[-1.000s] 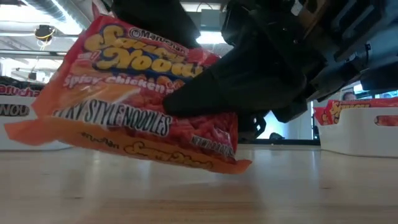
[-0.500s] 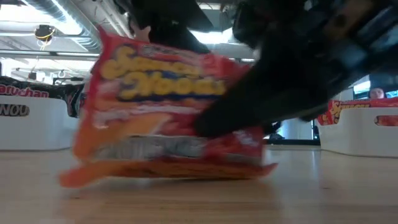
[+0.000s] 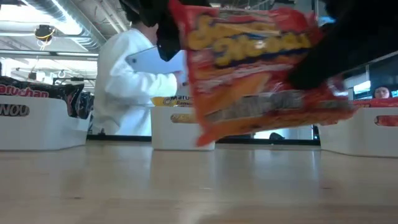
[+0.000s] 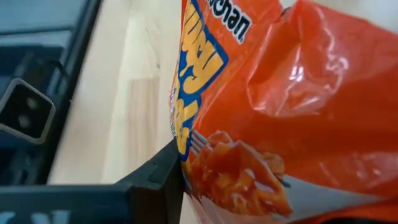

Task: Sort Maruchan noodles
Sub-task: Put the left orange noodle pack into the right white bin

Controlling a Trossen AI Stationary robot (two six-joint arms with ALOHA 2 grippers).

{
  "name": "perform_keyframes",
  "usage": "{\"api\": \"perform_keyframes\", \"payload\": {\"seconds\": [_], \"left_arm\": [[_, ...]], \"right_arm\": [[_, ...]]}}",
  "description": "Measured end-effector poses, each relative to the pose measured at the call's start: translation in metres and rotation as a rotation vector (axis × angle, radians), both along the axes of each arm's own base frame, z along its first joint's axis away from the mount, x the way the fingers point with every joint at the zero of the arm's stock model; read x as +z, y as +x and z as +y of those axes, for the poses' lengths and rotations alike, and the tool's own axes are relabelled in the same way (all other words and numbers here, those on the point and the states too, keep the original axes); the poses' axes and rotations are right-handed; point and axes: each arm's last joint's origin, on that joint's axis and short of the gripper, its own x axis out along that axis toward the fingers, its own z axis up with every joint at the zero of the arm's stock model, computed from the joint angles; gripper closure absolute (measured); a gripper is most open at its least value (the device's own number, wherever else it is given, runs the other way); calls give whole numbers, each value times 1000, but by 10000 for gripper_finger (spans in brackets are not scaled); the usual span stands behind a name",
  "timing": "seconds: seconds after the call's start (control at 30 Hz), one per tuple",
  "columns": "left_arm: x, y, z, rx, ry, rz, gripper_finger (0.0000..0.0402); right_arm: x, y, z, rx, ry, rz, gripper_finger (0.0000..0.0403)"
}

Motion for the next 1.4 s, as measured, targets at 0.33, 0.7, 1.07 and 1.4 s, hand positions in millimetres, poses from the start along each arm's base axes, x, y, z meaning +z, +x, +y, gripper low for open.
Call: {"api": "perform_keyframes", "payload": {"seconds": [0.33, 0.7, 1.07, 1.4], "left_arm": [[4, -3, -1, -77, 6, -1, 127], [15, -61, -25, -35, 178, -333, 125], [-12, -76, -30, -12, 63, -403, 127], [-15, -69, -17, 79, -38, -379, 128]], "right_arm": [[43, -25, -8, -14, -23, -10, 257], [52, -46, -33, -126, -8, -168, 254], [44, -23, -42, -144, 71, -361, 249], [40, -9, -40, -145, 35, -407, 248]]}}
